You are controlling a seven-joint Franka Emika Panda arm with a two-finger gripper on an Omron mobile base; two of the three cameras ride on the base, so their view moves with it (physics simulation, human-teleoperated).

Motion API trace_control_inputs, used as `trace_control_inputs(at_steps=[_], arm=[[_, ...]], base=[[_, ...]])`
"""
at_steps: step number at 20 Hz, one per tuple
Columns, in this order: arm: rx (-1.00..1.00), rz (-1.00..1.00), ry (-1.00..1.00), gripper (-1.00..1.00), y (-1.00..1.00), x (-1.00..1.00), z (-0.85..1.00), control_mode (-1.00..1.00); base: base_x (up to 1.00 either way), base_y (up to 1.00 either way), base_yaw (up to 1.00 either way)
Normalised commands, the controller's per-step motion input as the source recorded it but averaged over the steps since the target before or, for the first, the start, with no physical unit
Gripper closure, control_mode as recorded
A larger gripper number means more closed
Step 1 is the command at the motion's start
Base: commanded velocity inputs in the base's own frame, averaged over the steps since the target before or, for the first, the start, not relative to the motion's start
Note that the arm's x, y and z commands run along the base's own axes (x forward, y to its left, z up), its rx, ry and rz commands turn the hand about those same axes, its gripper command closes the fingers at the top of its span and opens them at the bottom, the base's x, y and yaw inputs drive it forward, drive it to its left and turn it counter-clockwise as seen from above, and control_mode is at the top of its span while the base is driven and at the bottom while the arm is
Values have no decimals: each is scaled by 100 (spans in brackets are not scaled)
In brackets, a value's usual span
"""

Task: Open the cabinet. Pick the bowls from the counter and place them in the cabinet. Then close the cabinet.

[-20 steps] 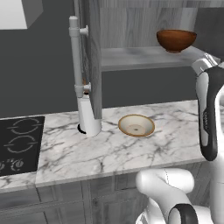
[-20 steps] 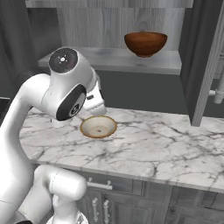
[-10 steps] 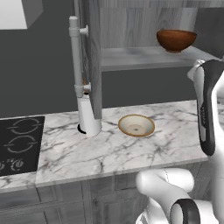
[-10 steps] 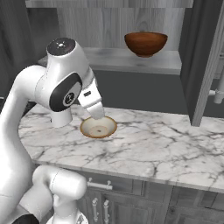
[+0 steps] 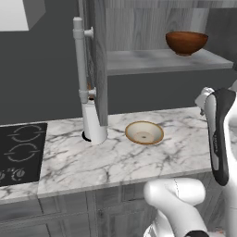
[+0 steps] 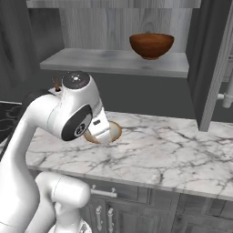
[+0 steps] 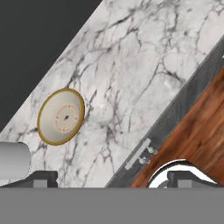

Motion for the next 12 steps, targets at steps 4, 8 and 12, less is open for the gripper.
trace_control_inputs(at_steps=[4,8,12], arm=[[0,6,4,-100,0,-5,-44,-100],[2,8,2,-100,0,-1,-29,-100],[4,9,2,-100,0,0,-17,-100]], base=[[0,0,0],[0,0,0],[0,0,0]])
